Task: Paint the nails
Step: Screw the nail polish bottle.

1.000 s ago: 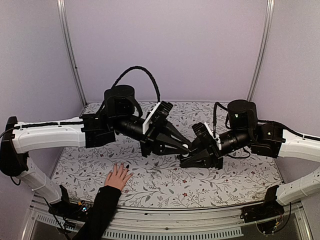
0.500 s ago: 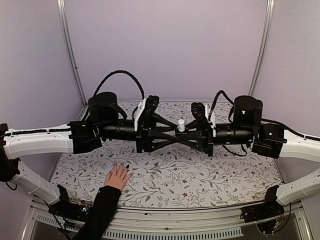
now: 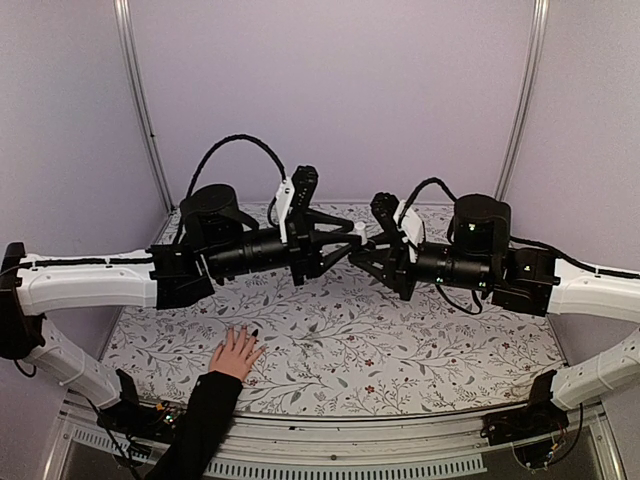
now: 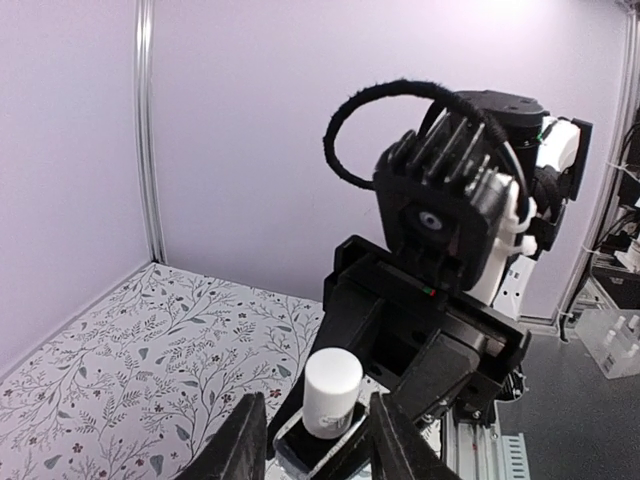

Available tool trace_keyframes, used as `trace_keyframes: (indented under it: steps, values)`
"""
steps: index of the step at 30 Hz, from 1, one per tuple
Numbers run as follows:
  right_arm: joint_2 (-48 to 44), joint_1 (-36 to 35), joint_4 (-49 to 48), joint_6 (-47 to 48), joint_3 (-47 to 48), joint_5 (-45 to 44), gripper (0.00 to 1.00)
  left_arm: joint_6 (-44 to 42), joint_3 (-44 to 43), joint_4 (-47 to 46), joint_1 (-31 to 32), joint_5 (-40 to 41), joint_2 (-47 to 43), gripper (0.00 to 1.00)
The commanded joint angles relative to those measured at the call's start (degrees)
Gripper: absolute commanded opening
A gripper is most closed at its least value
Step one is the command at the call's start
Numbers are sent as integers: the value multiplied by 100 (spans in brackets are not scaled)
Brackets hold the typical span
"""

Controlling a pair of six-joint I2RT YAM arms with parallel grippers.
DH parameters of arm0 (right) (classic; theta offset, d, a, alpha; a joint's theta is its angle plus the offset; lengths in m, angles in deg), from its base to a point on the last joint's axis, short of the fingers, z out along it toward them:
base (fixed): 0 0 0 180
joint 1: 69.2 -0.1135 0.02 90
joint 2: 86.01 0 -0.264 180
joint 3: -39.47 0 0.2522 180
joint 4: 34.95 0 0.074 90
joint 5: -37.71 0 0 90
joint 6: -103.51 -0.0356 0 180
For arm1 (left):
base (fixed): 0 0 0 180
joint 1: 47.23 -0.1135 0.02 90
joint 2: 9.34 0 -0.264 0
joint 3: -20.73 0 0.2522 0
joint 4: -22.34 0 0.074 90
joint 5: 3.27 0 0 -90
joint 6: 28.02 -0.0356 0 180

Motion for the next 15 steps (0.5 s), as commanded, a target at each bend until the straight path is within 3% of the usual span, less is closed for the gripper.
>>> trace_keyframes:
  steps: [1,3,10,15]
  values:
    - [70,-17,-153,-127,40,-183,0,223,-292,-133,51,73,236,37]
    - [81,-17,-121,-118,58,-175,0,264,-355,-124,50,-12,307,35]
    - [40,-21,-130,-63,61,150,0,252,-281,-218,34,-435,368,11]
    - [-185,-17,-182,-5,85,659,0,130,-209,-103,-11,-935,412,2]
